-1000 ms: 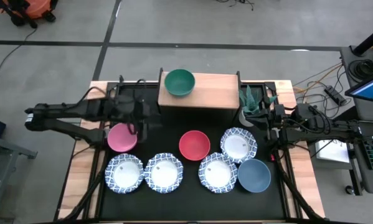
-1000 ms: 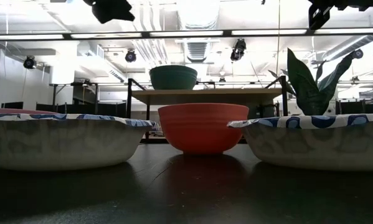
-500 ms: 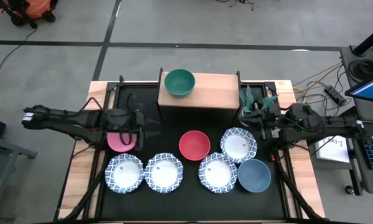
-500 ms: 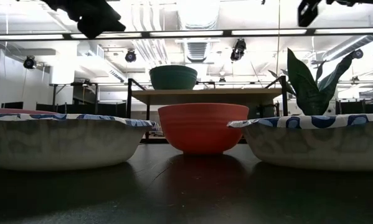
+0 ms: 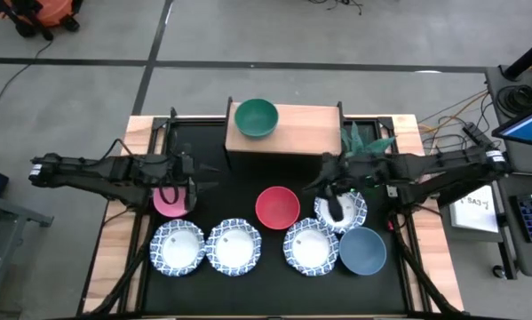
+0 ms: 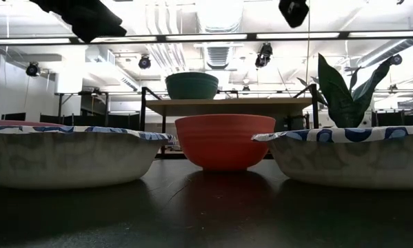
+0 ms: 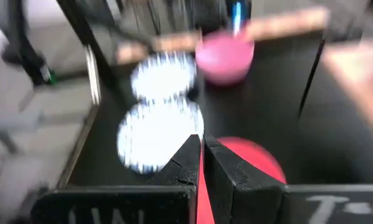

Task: Place and stack bowls onto a shelf
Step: Stack the orange bowl on top of the green bowl on the shelf

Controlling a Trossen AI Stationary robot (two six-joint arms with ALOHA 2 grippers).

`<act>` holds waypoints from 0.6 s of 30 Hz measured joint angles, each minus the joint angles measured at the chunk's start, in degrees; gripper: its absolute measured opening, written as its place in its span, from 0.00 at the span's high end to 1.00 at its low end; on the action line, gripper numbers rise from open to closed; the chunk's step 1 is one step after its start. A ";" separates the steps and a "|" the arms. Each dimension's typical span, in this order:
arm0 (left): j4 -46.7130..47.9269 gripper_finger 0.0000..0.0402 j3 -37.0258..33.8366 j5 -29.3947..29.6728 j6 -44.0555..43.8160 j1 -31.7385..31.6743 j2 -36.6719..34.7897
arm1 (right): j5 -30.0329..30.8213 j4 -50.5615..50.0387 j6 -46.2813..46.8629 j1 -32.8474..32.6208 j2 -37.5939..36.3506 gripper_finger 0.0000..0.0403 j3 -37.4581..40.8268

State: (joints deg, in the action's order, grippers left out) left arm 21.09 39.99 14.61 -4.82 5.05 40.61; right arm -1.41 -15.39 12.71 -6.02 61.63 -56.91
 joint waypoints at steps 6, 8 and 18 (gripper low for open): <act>0.93 0.56 -0.02 -0.01 1.31 0.01 -0.75 | 0.04 -20.96 4.01 -2.55 12.72 0.98 -14.92; 0.99 0.56 -0.02 -0.01 1.87 0.01 -0.75 | 0.03 -27.86 5.24 -3.34 16.71 0.98 -19.45; 3.06 0.56 -0.02 -0.02 2.33 0.01 -0.53 | -0.76 -51.95 20.72 -4.25 32.14 0.98 -31.60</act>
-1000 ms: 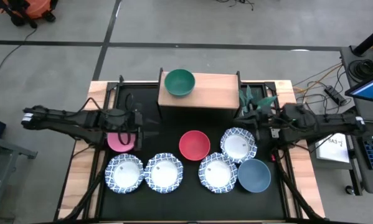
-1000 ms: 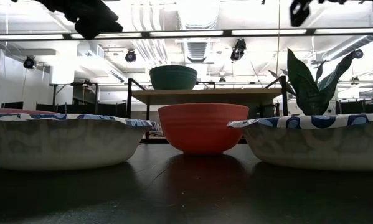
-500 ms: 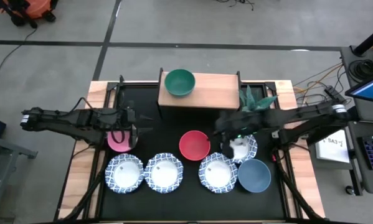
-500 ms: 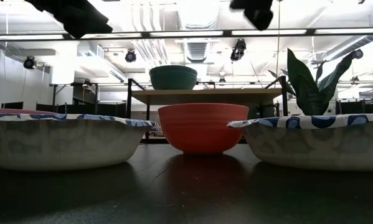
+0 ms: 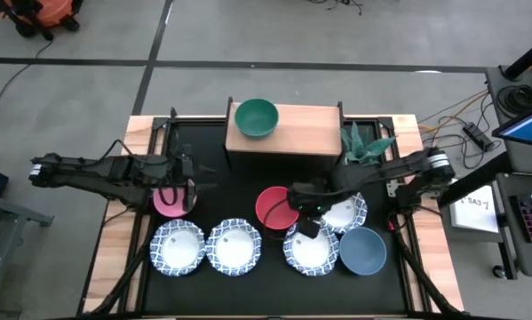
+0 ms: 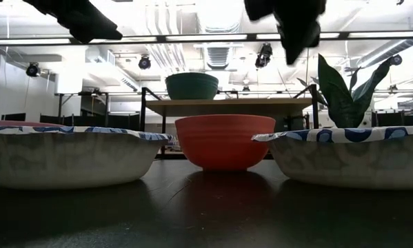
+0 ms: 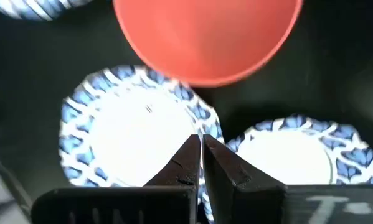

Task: Place and stack bowls onto a shelf
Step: Stack the orange bowl on top of the green bowl on the shelf

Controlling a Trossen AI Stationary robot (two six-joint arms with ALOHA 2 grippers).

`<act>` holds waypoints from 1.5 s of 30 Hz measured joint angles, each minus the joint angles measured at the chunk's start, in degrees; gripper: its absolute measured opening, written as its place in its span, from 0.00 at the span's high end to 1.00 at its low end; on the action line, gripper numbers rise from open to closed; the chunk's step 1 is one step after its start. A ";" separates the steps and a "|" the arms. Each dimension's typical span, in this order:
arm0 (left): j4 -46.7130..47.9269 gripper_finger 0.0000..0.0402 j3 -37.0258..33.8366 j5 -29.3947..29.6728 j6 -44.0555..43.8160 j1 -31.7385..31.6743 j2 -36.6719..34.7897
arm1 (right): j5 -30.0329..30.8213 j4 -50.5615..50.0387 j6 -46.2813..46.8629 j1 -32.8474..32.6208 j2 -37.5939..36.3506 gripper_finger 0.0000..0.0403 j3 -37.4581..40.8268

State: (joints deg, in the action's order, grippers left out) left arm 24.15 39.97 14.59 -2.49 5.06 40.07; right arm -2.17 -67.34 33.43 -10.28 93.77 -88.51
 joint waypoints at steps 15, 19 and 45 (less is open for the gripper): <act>2.17 0.56 -0.02 -0.04 0.00 0.00 -0.04 | -0.84 5.65 -15.55 -1.75 5.43 0.97 -0.24; 2.22 0.56 -0.02 -0.04 0.01 0.00 -0.04 | -0.81 8.71 -17.07 -1.75 5.82 0.89 -0.21; 3.00 0.56 -0.04 -0.09 0.49 0.00 -0.07 | 2.38 28.96 -25.03 -1.82 11.83 0.60 -0.59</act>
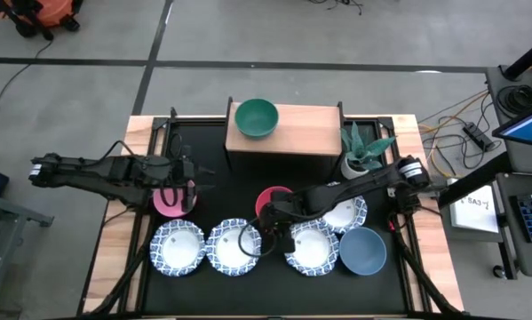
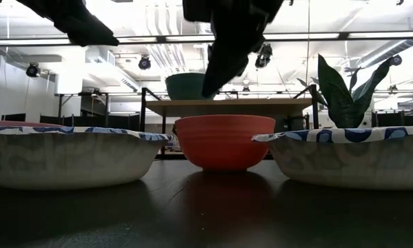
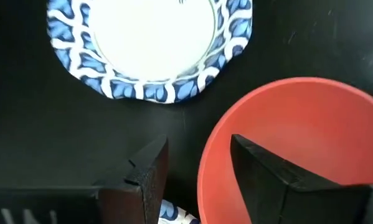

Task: Place and stack bowls onto a shelf
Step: Stack the orange bowl on top of the green bowl on the shelf

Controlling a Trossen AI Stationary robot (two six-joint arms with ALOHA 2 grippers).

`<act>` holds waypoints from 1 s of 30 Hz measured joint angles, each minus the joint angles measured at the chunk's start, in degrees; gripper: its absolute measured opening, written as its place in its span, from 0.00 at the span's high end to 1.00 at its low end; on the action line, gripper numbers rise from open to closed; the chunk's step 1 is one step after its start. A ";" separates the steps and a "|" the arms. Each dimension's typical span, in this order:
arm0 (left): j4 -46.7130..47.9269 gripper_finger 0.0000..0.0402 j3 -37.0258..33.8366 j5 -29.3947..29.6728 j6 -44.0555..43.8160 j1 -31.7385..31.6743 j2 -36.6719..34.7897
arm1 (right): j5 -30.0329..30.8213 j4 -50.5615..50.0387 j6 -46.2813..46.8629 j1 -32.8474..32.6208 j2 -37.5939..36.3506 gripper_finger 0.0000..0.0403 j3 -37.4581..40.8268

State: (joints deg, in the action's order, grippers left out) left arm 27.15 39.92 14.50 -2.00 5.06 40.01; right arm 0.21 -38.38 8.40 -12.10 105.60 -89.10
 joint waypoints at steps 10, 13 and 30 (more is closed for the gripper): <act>0.00 0.56 0.00 0.00 0.00 0.00 0.02 | 0.00 -2.03 1.05 0.13 5.23 0.67 -0.66; 0.00 0.56 0.00 0.00 0.00 -0.02 0.01 | -0.12 -2.19 1.03 0.13 6.32 0.72 -0.66; -0.06 0.56 0.00 0.00 0.00 -0.02 0.02 | -0.85 -3.81 0.97 0.13 1.23 0.98 -0.70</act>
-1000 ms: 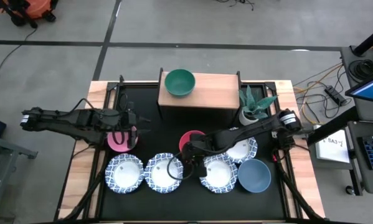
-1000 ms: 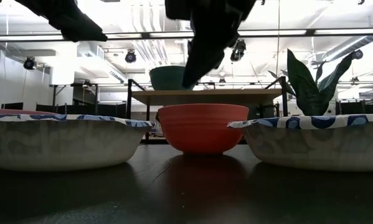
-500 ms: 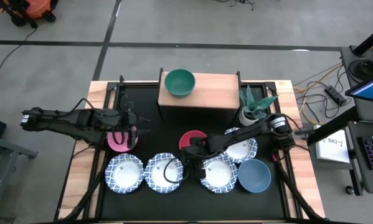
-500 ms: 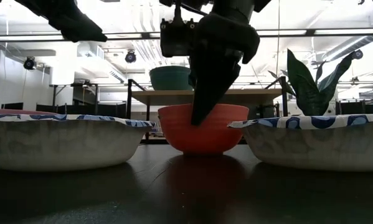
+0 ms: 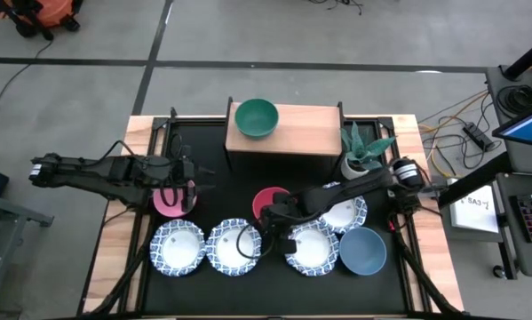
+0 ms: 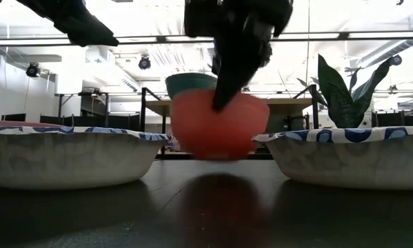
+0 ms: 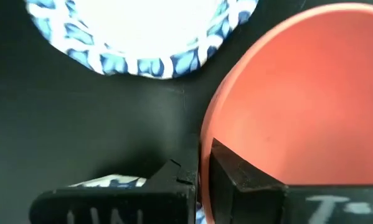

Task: Place and stack bowls onto a shelf
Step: Stack the orange bowl on top of the green bowl on the shelf

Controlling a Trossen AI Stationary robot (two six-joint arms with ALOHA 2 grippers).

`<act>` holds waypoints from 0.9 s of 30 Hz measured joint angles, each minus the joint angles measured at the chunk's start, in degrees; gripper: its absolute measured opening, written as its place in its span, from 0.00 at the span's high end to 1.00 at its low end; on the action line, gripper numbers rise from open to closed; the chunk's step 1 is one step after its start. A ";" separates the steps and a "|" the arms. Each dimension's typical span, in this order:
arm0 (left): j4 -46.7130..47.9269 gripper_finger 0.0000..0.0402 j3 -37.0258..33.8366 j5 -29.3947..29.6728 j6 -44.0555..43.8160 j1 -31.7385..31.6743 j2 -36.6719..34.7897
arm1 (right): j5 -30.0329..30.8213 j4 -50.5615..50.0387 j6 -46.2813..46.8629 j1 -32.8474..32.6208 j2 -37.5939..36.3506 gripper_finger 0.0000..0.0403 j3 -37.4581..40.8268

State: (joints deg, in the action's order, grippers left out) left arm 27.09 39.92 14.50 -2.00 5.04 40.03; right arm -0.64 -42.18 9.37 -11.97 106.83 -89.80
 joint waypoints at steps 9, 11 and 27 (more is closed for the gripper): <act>-0.03 0.56 0.00 0.02 0.00 0.01 0.00 | -0.87 0.58 -1.52 0.00 -9.46 0.98 -1.70; -0.05 0.56 0.00 0.02 0.00 0.01 0.00 | -0.64 0.70 -3.00 0.00 -11.29 0.98 -3.27; -0.79 0.56 0.00 0.04 1.03 0.00 0.07 | 11.82 0.47 -27.72 8.18 -10.80 0.98 -20.95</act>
State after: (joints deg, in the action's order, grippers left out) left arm 26.30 39.92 14.55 -0.97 5.04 40.10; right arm 11.18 -41.72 -18.35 -3.78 96.04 -110.75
